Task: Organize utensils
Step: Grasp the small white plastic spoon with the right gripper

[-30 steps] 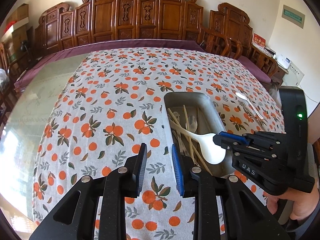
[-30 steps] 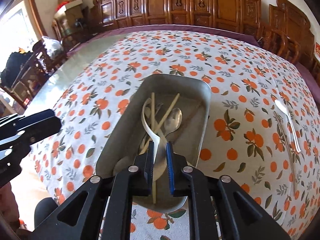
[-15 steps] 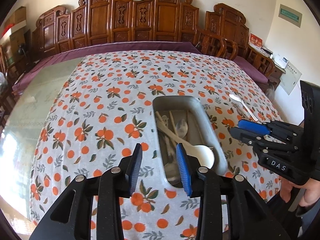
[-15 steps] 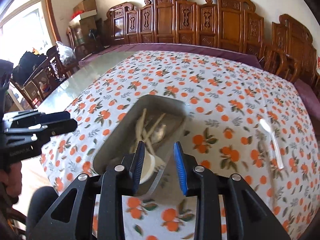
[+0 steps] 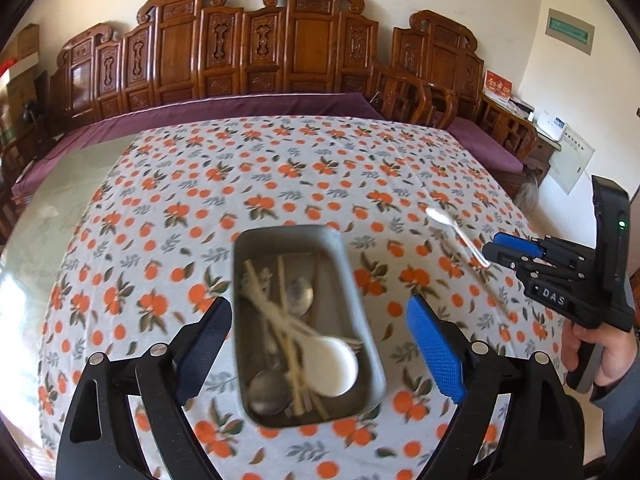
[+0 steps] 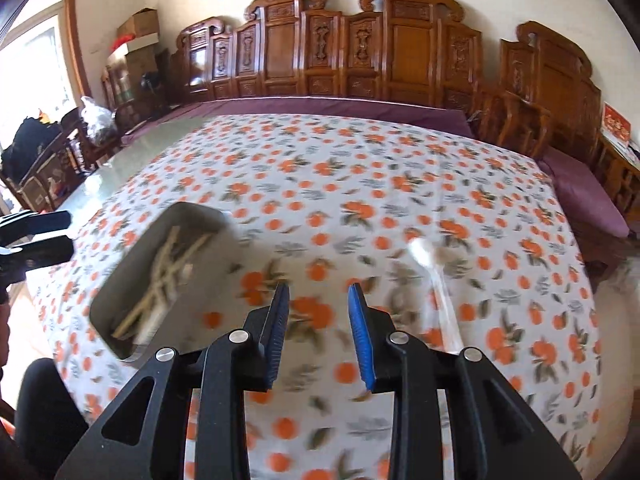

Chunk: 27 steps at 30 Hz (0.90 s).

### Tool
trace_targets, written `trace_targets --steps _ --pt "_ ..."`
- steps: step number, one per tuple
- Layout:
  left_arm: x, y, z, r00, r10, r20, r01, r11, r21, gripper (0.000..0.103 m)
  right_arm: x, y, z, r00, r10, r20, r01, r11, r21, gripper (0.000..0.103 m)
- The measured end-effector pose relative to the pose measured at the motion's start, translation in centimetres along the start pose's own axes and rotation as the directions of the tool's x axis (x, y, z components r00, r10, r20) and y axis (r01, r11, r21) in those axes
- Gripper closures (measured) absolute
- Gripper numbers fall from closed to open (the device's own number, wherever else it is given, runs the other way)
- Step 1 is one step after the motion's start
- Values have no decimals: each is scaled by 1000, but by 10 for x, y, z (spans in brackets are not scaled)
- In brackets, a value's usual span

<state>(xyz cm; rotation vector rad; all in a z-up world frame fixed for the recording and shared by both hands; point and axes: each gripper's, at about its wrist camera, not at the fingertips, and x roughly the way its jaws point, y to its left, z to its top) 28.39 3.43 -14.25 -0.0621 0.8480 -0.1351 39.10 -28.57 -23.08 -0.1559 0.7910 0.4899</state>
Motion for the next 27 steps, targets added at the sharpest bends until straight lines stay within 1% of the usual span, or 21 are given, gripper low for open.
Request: trace_targets --steps 4,8,11,17,22,23,24,26,27 --pt "13 -19 6 1000 -12 -8 12 1000 11 18 12 -35 -2 999 -26 -24 26 1000 -3 70" --pt "32 -35 10 999 -18 -26 19 1000 22 18 35 -65 -7 996 -51 -68 51 999 -7 70" --pt "46 -41 11 999 -26 -44 27 999 21 18 54 -80 -10 993 -63 -99 62 998 -13 70" --pt "68 -50 13 997 -29 -69 30 999 19 18 92 -108 -11 988 -60 -141 62 998 8 70" --pt "80 -59 15 996 -24 -83 27 999 28 18 115 -117 -9 985 -50 -168 50 999 -4 71" --pt "81 -60 15 996 -24 -85 26 999 31 18 119 -117 -9 983 -50 -178 49 999 -14 76" --pt "83 -63 16 996 -23 -86 26 999 35 18 120 -116 -8 984 -58 -171 54 998 -27 79" --pt "86 -68 17 996 -23 -88 27 999 40 18 120 -115 -8 982 -65 -175 58 997 -46 93" --pt "87 -71 18 996 -25 -90 28 999 43 18 119 -115 -9 982 -63 -178 54 997 -55 93"
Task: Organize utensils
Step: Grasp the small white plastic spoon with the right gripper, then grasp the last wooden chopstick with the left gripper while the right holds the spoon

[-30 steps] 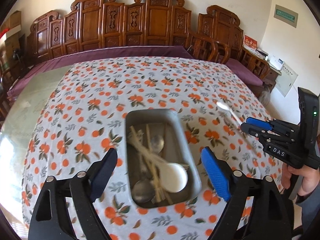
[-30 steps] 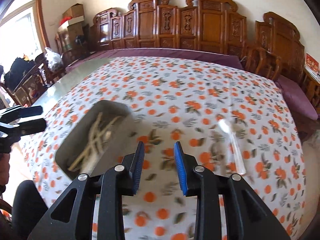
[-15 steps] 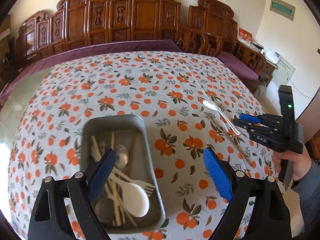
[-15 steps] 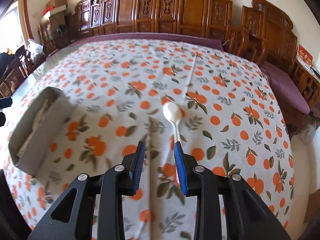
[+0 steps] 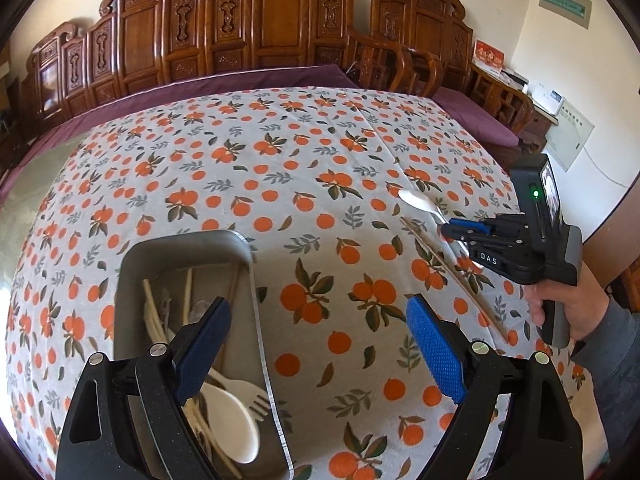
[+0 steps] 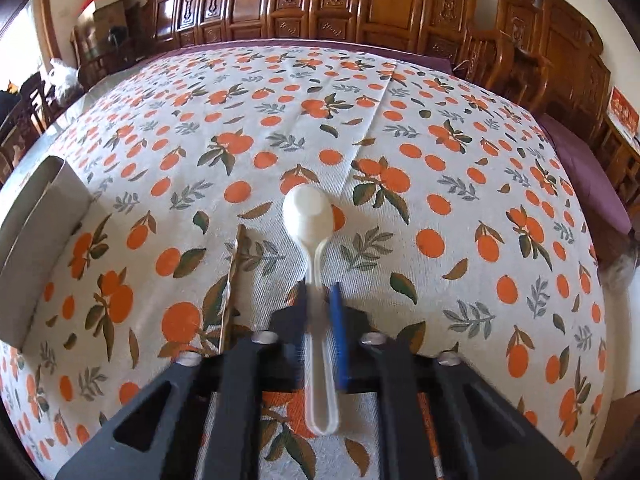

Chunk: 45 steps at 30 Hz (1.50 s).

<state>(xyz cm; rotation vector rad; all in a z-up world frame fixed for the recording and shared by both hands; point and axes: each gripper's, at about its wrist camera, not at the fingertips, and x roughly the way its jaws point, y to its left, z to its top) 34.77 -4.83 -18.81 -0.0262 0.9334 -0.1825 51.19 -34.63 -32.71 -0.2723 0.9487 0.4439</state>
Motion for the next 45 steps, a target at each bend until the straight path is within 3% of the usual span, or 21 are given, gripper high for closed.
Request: trace_targets --steps 14,27,36,40,42,44,45 --pt "38 -68 1 998 -19 -53 23 997 69 18 -62 -26 -52 999 18 32 -20 999 44 93" --pt "81 -123 1 993 -28 -113 37 996 77 19 -106 -44 -90 997 25 77 -31 996 83 93" --pt "117 -153 -2 981 -44 -188 60 995 82 51 -115 -52 -108 997 21 79 -30 993 111 93" --pt "123 -159 -3 981 1 -196 20 994 109 62 -119 -54 -112 997 20 80 -29 993 116 93" --pt "123 -160 -5 980 22 -197 3 992 126 71 -120 -53 -113 996 21 82 -30 993 114 93" --pt "121 -157 -6 979 29 -200 -3 991 133 88 -121 -52 -113 996 21 85 -30 994 107 93" --pt "120 -154 -6 979 29 -204 -2 991 131 91 -121 -50 -113 996 23 85 -32 994 105 93"
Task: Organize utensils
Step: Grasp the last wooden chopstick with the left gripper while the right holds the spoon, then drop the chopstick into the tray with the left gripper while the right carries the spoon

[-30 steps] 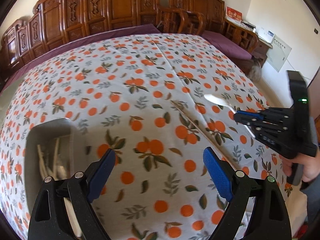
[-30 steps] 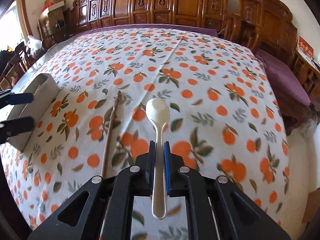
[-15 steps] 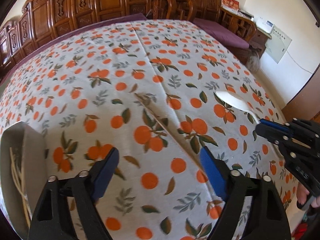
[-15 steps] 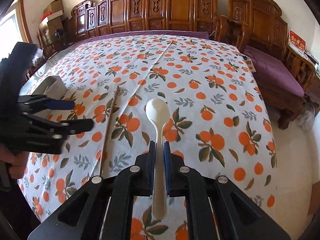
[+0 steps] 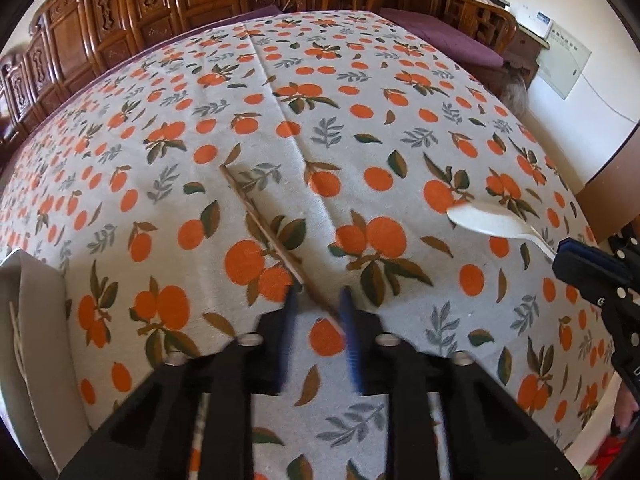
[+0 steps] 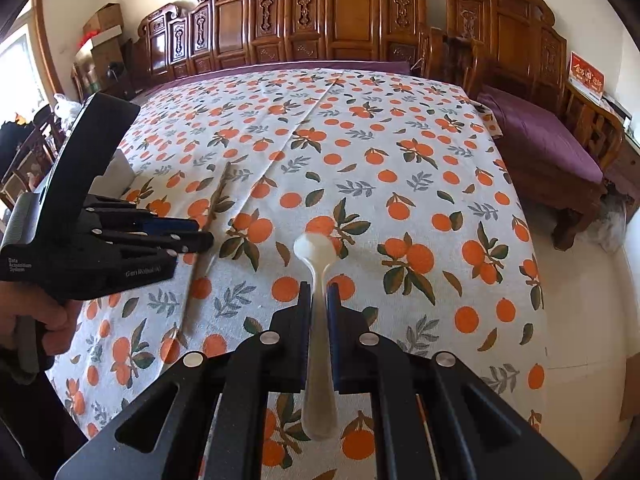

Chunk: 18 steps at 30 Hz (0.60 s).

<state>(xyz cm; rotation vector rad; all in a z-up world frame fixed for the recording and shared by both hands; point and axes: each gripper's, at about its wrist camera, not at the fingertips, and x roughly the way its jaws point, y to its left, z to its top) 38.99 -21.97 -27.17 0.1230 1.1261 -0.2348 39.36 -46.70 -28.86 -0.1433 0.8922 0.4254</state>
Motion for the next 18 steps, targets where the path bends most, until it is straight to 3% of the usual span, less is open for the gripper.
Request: trace_targets --steps 4,18 --pt "-4 7 -5 1000 -10 -15 10 1000 1 99 1 6 -1 1000 4 -8 -4 1000 -10 93" --pt "-46 42 -22 999 -25 30 25 1000 -2 99 -15 48 11 1000 -5 3 5 998 -65 93"
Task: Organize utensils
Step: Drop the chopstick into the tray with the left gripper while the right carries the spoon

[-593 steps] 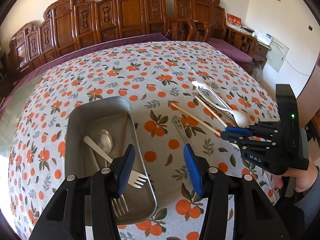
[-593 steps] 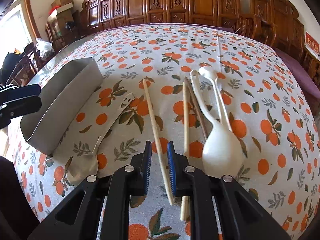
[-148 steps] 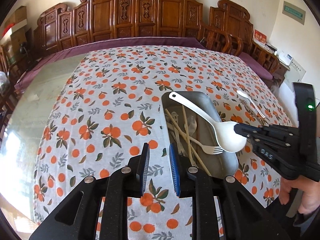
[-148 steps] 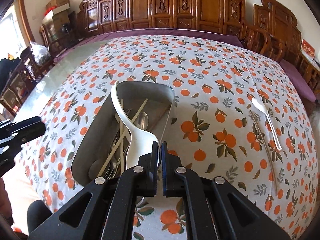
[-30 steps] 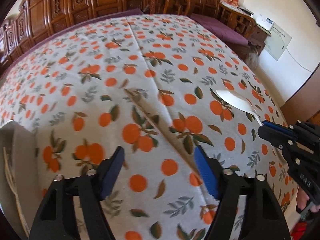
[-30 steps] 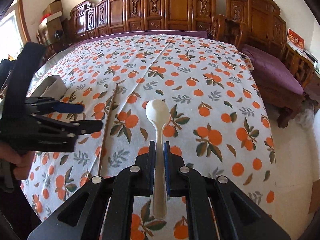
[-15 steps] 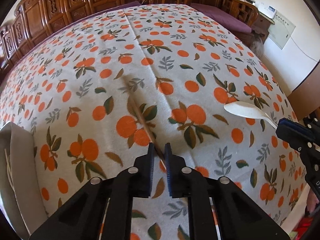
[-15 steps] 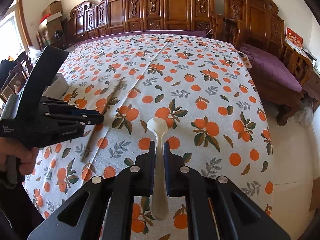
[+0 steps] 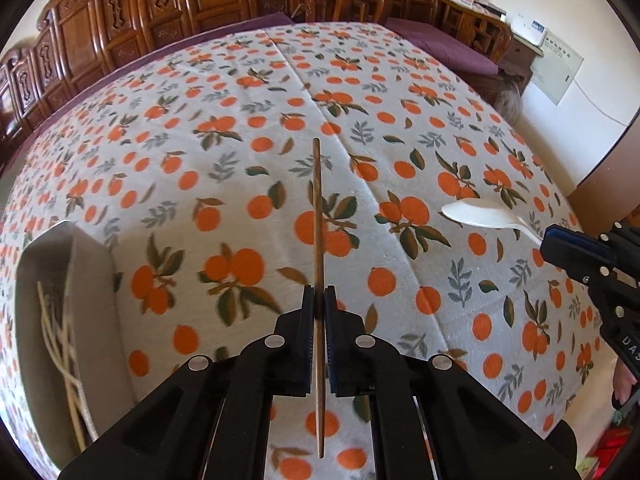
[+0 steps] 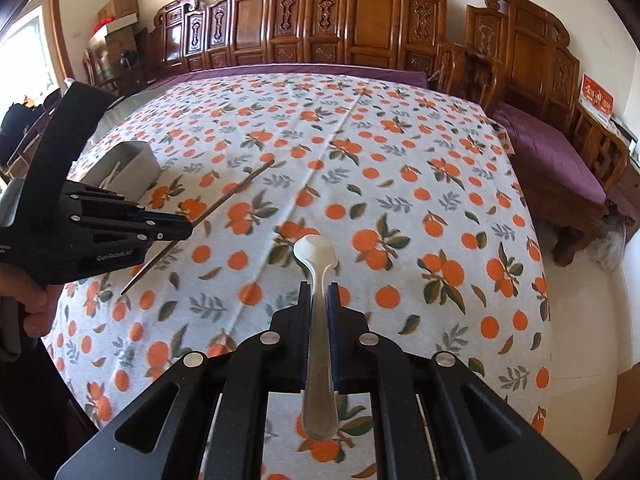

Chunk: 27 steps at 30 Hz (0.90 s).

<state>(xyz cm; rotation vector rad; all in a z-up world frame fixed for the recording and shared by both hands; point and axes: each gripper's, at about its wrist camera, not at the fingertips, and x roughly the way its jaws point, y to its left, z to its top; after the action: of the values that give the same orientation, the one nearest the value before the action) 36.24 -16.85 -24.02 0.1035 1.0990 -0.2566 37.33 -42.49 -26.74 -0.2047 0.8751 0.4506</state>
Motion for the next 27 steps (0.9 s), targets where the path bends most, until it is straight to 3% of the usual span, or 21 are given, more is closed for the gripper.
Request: trace_targets --steps 19,27 --pt "-85 87 -24 992 4 128 4 998 -63 99 -7 93 49 997 66 46 -61 994 -91 94" --pt "-89 137 -39 993 32 111 -24 997 -76 99 1 133 64 991 118 57 -112 989 -96 94"
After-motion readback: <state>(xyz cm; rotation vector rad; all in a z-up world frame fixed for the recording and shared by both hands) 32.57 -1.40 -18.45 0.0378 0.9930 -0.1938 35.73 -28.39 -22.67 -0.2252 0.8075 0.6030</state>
